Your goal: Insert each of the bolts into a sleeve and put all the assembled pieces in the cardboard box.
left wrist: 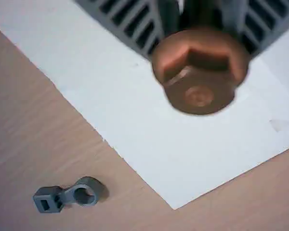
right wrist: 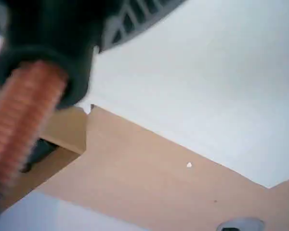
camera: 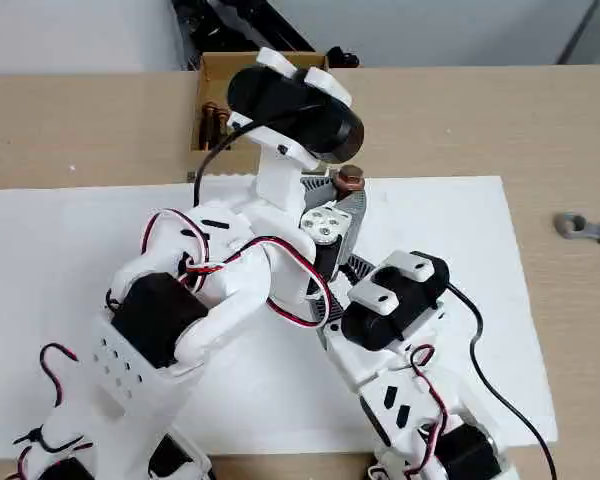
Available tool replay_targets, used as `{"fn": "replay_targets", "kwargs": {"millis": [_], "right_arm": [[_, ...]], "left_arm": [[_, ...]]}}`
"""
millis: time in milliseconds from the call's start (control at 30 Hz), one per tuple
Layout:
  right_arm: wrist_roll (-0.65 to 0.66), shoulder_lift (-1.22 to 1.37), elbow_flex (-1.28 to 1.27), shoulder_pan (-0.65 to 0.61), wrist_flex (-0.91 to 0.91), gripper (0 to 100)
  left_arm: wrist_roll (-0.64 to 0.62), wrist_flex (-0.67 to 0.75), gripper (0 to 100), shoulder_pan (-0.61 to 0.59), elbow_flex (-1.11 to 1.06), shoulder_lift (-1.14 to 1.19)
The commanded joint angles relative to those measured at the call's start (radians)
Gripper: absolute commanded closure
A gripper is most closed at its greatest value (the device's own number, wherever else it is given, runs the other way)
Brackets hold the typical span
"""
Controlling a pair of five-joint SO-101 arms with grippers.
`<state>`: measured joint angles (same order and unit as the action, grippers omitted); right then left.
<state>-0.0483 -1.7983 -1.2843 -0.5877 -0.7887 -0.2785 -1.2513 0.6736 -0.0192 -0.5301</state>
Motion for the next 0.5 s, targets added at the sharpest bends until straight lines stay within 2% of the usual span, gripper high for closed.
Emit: {"fn": "replay_targets", "kwargs": {"millis": [0,200,467], "right_arm": [[-0.006,-0.002,0.015,0.005,0.028,99.5],[-0.006,-0.002,0.015,0.005,0.028,99.5],[-0.006,-0.002,0.015,0.005,0.028,99.5]], "left_arm": [[0.009,0.048,99,-0.003,-0.039,-0.061],[0.005,0.074,99,-0.003,-0.18,-0.166],[0.005,0.066,99,0.005,-0.193,-0.199]]}}
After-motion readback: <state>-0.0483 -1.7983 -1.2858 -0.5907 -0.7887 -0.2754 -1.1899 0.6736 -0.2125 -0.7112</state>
